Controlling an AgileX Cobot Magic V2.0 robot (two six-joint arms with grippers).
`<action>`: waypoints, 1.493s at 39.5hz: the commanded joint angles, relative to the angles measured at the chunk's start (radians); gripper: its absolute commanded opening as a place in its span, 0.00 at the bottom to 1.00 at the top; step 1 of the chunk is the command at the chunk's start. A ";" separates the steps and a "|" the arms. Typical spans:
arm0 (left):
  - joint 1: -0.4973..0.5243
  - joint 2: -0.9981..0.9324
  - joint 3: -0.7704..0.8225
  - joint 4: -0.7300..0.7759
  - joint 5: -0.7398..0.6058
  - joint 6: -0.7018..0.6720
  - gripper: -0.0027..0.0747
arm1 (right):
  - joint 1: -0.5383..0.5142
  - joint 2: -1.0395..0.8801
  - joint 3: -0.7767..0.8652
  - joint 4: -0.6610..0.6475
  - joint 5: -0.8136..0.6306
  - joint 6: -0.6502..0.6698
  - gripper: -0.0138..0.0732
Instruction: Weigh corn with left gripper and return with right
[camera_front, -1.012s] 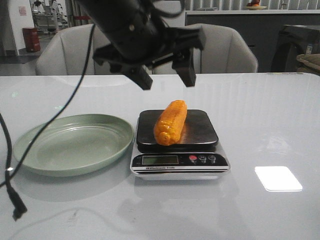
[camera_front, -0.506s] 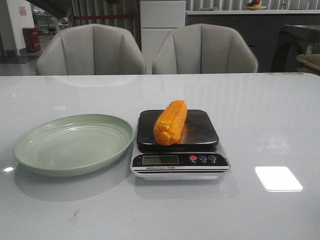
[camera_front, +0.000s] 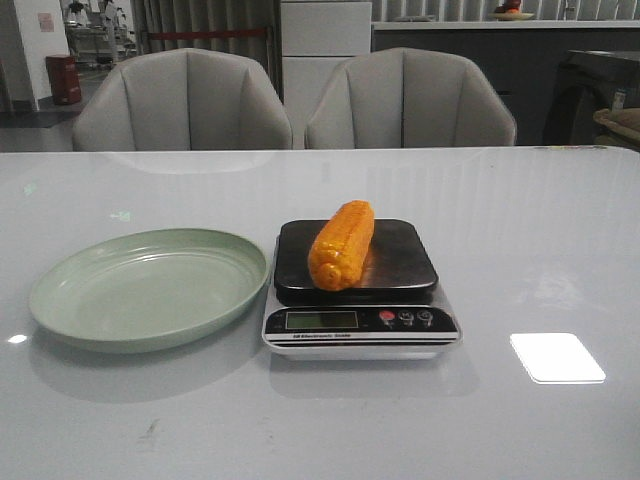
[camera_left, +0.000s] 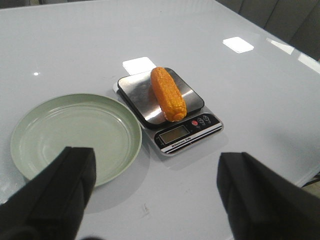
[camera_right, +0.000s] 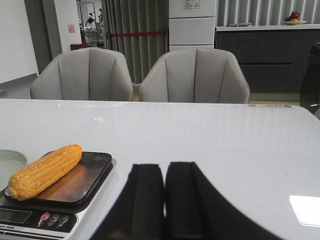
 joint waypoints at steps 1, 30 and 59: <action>-0.006 -0.095 0.022 0.012 -0.022 0.012 0.67 | -0.006 -0.018 0.011 -0.010 -0.083 -0.013 0.35; -0.006 -0.396 0.134 0.030 0.014 0.057 0.18 | -0.003 0.100 -0.187 0.027 -0.099 0.037 0.35; -0.006 -0.396 0.134 0.030 0.014 0.057 0.18 | 0.058 0.441 -0.484 0.027 0.330 -0.010 0.55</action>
